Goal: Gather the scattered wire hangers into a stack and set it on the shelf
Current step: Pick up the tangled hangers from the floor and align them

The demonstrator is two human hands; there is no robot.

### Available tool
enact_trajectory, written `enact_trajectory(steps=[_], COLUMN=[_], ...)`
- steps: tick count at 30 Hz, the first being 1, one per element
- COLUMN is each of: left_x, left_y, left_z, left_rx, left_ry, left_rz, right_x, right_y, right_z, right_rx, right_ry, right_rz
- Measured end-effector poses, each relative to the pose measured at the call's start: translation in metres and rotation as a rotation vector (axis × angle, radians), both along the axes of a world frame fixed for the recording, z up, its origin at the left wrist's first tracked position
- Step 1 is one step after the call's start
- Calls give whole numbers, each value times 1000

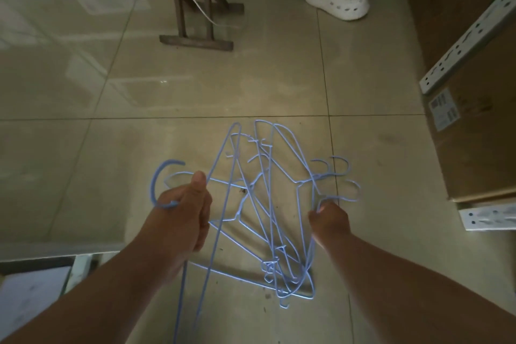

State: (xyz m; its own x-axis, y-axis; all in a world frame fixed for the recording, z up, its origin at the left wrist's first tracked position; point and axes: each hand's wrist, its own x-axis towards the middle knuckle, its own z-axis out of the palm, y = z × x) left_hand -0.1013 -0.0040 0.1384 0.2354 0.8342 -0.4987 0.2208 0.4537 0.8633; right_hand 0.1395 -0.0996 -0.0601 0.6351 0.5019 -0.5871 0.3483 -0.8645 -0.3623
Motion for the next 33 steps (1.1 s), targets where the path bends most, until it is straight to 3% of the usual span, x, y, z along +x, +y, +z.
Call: enact_trajectory(steps=[8, 10, 12, 14, 16, 21, 27, 33], left_x=[5, 6, 9, 11, 14, 18, 14, 5], left_y=[-3, 2, 9, 14, 17, 17, 20, 20], left_z=[-37, -34, -33, -34, -35, -35, -37, -37], left_rx=[-152, -200, -239, -252, -223, -191, -240, -173], left_ry=[-74, -100, -123, -150, -169, -183, -214, -185], left_rz=[22, 18, 29, 56, 60, 10, -22, 6], right_x=[0, -5, -10, -18, -28, -56, -79, -90], right_y=[13, 21, 30, 40, 49, 57, 62, 64], right_z=[12, 22, 36, 57, 75, 104, 123, 123], right_rx=[93, 217, 285, 343, 389, 494, 494, 583], right_ry=[43, 259, 602, 871, 968, 934, 734, 732], right_rz=[-115, -249, -299, -253, -154, 125, 441, 417])
